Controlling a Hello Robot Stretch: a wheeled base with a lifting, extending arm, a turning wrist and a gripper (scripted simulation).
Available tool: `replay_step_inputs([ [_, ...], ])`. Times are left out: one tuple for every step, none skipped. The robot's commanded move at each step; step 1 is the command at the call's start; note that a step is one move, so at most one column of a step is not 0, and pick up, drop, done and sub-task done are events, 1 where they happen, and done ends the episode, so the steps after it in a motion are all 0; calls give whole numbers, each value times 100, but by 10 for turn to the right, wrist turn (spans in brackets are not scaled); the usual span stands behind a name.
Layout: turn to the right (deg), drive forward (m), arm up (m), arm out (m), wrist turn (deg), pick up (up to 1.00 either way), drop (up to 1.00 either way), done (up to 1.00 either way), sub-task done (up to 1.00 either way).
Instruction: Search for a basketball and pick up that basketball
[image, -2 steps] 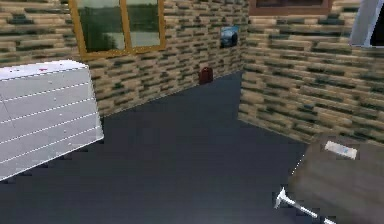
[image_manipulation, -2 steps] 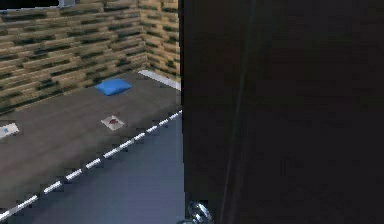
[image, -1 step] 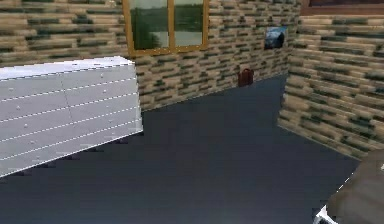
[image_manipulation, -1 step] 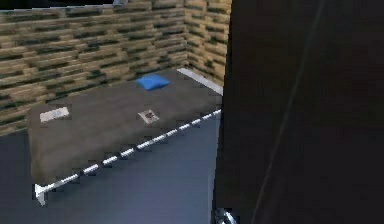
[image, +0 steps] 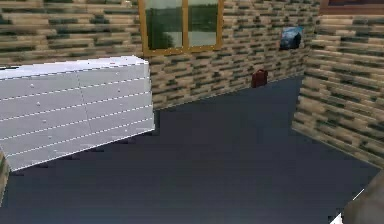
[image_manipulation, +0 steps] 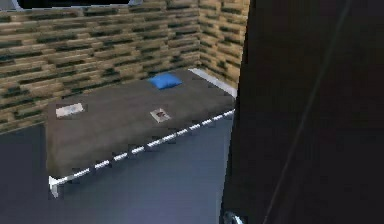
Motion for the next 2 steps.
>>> replay_step_inputs([
  [0, 30, 0, 0, 0, 0, 0, 0, 0],
  [450, 0, 0, 0, 0, 0, 0, 0, 0],
])
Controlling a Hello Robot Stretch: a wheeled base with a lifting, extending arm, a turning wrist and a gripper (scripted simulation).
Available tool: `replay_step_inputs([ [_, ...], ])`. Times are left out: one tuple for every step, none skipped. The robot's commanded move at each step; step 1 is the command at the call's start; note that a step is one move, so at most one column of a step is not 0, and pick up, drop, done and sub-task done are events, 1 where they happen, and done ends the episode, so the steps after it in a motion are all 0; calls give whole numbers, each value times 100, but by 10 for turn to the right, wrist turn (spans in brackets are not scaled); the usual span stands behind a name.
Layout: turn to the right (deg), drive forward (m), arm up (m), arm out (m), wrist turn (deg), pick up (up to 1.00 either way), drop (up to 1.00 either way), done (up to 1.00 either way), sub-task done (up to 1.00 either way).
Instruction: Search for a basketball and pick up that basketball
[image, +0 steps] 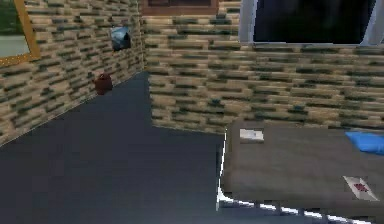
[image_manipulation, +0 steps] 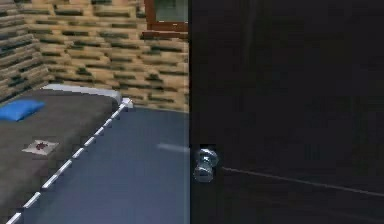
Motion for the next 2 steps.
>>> replay_step_inputs([
  [450, 0, 0, 0, 0, 0, 0, 0, 0],
  [270, 0, 0, 0, 0, 0, 0, 0, 0],
])
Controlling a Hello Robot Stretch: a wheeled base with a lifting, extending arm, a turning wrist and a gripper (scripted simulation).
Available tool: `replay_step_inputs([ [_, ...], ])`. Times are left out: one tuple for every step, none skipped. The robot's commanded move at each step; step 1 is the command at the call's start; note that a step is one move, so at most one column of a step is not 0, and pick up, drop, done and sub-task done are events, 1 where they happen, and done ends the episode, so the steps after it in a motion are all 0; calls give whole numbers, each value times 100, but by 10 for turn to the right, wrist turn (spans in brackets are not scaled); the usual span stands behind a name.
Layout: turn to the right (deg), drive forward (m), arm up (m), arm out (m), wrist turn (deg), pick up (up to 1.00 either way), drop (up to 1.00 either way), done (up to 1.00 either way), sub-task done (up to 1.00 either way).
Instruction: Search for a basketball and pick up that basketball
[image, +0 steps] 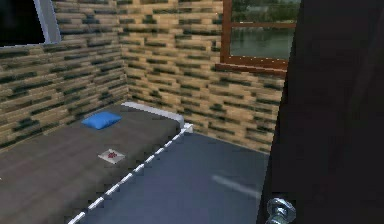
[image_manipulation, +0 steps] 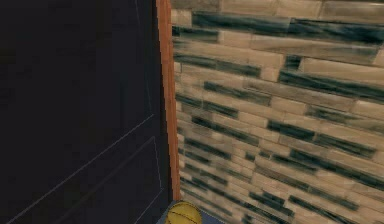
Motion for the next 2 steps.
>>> replay_step_inputs([
  [0, 0, 20, 0, 0, 0, 0, 0, 0],
  [0, 0, 0, 30, 0, 0, 0, 0, 0],
])
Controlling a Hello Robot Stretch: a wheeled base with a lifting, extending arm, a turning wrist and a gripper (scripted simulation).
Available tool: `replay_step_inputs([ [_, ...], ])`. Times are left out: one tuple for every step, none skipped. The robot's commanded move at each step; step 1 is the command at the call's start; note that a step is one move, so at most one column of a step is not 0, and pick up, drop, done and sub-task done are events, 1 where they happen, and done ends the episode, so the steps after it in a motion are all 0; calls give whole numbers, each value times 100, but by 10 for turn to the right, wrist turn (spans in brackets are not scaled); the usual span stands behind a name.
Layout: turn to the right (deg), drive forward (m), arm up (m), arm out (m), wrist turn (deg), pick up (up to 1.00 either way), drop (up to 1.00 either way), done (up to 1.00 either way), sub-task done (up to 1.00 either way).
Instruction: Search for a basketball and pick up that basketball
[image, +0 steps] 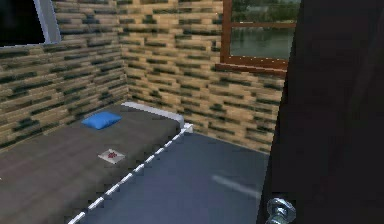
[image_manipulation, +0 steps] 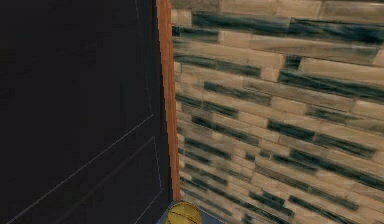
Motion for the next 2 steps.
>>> replay_step_inputs([
  [0, 0, 0, 0, 450, 0, 0, 0, 0],
  [0, 0, 0, 0, 450, 0, 0, 0, 0],
])
